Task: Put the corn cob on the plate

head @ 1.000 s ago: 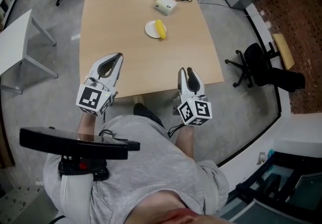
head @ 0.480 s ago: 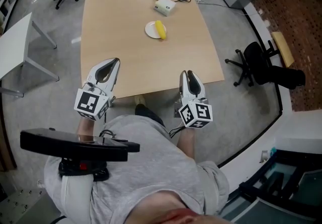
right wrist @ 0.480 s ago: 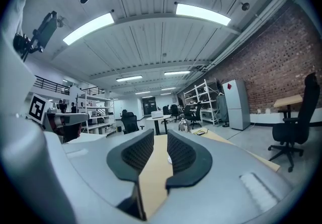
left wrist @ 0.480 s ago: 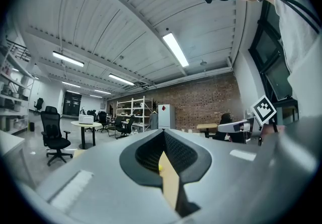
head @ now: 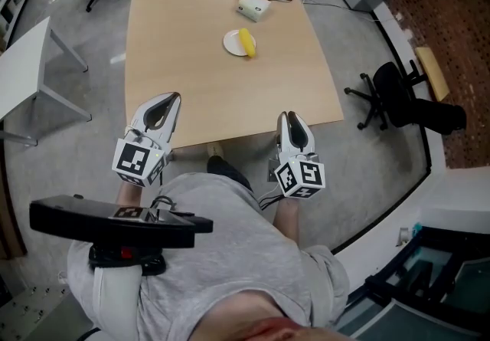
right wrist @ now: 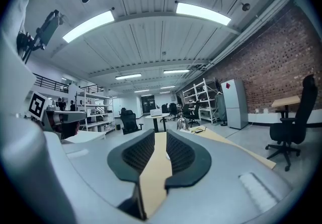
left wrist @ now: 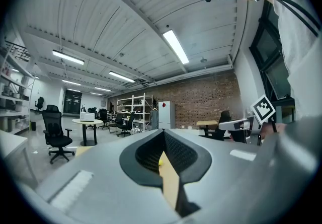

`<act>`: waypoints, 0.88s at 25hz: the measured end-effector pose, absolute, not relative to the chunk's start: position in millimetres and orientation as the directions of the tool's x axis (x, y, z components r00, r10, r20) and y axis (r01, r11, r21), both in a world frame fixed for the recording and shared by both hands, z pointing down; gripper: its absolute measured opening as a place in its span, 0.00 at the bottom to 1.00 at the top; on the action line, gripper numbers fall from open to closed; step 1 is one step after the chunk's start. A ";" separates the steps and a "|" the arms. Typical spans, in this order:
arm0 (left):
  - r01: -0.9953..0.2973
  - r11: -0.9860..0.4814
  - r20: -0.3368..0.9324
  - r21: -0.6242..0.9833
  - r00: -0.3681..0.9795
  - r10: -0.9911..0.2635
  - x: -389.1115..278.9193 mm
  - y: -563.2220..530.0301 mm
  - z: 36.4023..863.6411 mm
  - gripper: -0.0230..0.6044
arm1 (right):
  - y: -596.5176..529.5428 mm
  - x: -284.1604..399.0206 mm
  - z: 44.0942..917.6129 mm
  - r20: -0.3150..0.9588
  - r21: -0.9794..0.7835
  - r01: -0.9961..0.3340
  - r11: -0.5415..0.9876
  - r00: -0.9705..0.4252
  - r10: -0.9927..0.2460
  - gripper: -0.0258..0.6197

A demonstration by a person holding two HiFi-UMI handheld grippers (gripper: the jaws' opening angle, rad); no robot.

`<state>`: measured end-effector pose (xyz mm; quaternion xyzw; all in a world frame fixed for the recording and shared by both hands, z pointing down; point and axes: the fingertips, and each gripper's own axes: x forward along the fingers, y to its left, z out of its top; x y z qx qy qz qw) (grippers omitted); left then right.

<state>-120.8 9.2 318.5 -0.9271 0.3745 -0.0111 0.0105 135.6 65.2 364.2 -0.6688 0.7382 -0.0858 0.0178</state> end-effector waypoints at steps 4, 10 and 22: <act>-0.689 -0.724 0.019 -0.028 0.724 -0.689 -117.9 9.9 328.3 0.07 | 68.5 141.7 371.2 0.097 -0.156 -0.985 0.078 -0.094 -0.991 0.15; -0.686 -0.727 0.038 -0.022 0.726 -0.686 -120.0 14.3 332.7 0.07 | 75.7 141.2 374.8 0.116 -0.138 -0.988 0.068 -0.084 -0.990 0.12; -0.691 -0.723 0.041 -0.019 0.722 -0.691 -119.2 12.4 332.8 0.07 | 75.8 141.5 376.2 0.116 -0.142 -0.988 0.065 -0.081 -0.990 0.06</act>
